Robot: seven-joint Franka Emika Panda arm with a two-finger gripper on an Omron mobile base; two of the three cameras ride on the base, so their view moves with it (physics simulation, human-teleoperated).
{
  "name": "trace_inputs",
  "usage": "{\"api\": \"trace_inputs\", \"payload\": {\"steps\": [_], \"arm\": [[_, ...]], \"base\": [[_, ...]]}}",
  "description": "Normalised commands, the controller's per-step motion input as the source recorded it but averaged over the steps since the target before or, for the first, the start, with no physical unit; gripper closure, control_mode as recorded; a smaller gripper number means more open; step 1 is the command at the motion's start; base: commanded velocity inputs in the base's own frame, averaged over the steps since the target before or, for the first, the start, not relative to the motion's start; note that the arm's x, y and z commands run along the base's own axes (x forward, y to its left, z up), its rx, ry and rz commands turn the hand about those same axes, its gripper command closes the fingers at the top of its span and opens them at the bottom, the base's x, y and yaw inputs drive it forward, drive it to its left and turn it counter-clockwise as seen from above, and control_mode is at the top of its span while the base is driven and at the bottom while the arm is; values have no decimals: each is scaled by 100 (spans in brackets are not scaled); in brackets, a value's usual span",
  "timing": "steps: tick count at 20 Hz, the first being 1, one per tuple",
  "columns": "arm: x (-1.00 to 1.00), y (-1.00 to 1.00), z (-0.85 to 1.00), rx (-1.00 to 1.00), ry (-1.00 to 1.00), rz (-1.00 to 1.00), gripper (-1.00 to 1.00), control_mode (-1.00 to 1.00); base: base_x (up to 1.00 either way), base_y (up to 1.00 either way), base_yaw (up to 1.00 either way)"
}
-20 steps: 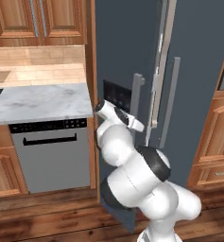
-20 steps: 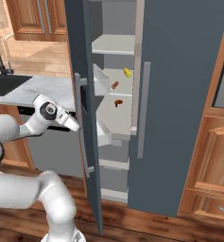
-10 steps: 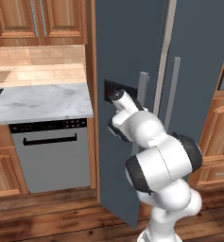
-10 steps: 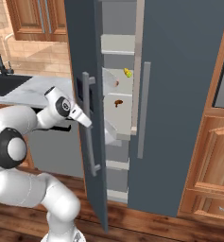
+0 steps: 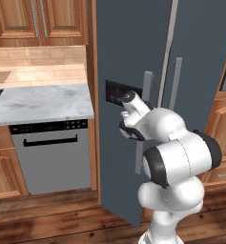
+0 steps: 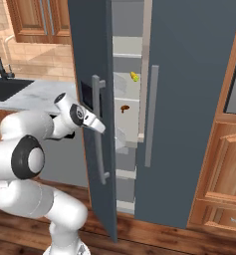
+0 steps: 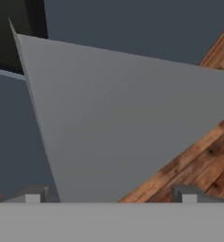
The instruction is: Store the kebab skewer in the freezer for long-term storage. Close the freezer door after placing the cooked food.
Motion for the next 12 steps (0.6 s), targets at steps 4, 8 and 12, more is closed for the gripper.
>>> {"api": "trace_inputs", "payload": {"steps": [4, 8, 12], "arm": [[62, -27, 0, 3, 2, 3, -100, -100], [48, -38, 5, 6, 3, 5, -100, -100], [31, -28, 3, 5, 0, 4, -100, -100]], "base": [[0, 0, 0], [0, 0, 0], [0, 0, 0]]}}
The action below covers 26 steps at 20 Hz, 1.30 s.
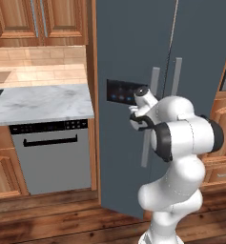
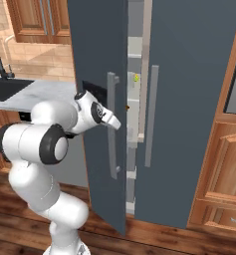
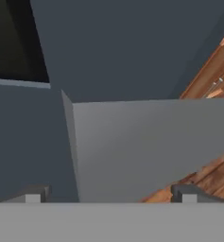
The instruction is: Store the kebab skewer in the freezer for long-term storage. Close the freezer door after placing the cooked food.
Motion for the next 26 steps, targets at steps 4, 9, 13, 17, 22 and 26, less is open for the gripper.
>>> {"api": "trace_inputs", "payload": {"steps": [4, 9, 13, 17, 22, 26], "arm": [[26, -23, 0, 3, 0, 4, -100, -100], [19, -30, 0, 4, 0, 6, -100, -100], [5, -32, 0, 2, -3, 10, -100, -100], [26, -21, 2, 0, -1, 7, -100, -100], [22, -10, 0, 0, 0, 7, -100, -100], [22, 0, 0, 0, 0, 3, -100, -100]], "base": [[0, 0, 0], [0, 0, 0], [0, 0, 0], [0, 0, 0], [0, 0, 0], [0, 0, 0]]}}
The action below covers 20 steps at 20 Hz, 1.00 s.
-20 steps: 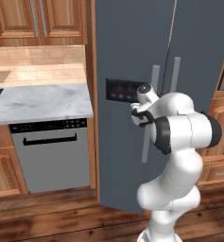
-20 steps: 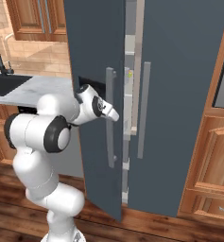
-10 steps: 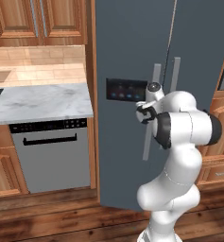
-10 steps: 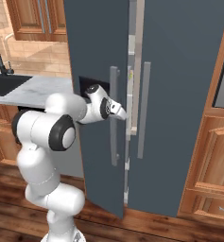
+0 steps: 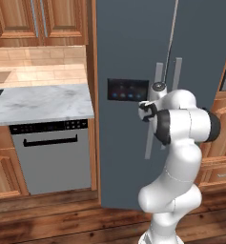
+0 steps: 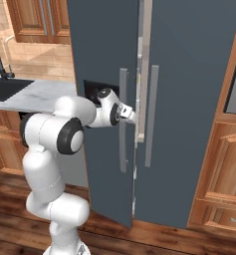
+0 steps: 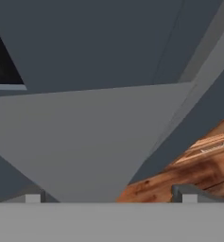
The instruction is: Store the kebab skewer in the freezer for long-term storage. Close the freezer door after placing the cooked food.
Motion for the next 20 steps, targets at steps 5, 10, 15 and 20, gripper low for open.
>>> {"api": "trace_inputs", "payload": {"steps": [5, 10, 15, 20], "arm": [[36, -9, 0, 2, 0, 2, -100, -100], [32, -6, 0, 1, 0, 0, -100, -100], [37, 0, 0, 0, 0, 0, -100, -100], [40, -1, 0, 0, 0, 0, -100, -100]], "base": [[0, 0, 0], [0, 0, 0], [0, 0, 0], [0, 0, 0]]}}
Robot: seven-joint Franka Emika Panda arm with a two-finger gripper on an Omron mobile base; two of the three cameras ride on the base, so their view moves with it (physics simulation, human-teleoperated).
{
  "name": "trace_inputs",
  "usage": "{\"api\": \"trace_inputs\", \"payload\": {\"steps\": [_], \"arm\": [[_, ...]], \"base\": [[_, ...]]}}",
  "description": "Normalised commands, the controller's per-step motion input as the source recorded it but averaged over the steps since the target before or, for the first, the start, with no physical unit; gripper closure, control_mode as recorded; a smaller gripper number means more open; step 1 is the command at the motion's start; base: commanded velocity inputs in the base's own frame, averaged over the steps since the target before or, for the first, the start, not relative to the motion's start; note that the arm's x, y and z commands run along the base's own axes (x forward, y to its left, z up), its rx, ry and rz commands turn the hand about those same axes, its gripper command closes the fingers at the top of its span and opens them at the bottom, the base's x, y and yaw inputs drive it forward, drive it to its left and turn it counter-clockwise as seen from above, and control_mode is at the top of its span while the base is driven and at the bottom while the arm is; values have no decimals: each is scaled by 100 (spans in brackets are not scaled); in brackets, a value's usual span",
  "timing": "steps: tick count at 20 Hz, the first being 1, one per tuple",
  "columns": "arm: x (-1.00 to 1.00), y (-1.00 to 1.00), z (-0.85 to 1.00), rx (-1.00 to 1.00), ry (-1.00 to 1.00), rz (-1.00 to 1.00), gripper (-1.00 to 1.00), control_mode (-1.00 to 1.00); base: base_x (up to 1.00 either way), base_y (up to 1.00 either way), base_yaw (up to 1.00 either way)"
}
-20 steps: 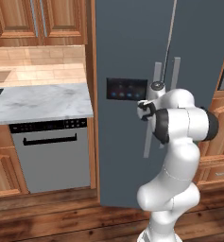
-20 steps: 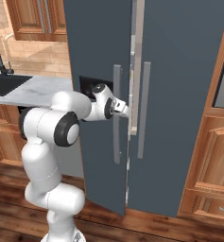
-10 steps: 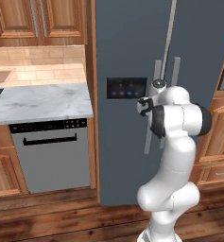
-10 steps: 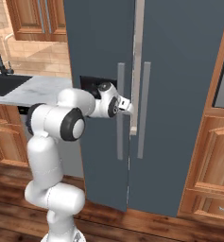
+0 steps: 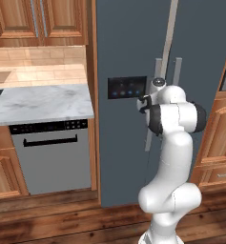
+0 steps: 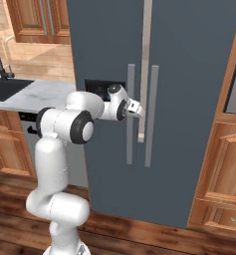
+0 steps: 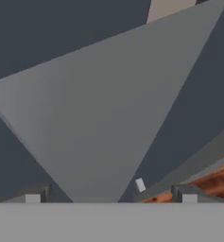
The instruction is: Store the kebab skewer in the freezer for long-term storage. Close the freezer door after placing the cooked food.
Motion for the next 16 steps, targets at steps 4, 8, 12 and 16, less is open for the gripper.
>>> {"api": "trace_inputs", "payload": {"steps": [4, 8, 12, 16], "arm": [[42, 0, 0, 0, 0, 0, -100, -100], [44, 0, 0, 0, 0, 0, -100, -100], [48, -1, 0, 0, 0, 0, -100, -100], [53, -2, 0, 1, 0, 0, -100, -100]], "base": [[0, 0, 0], [0, 0, 0], [0, 0, 0], [0, 0, 0]]}}
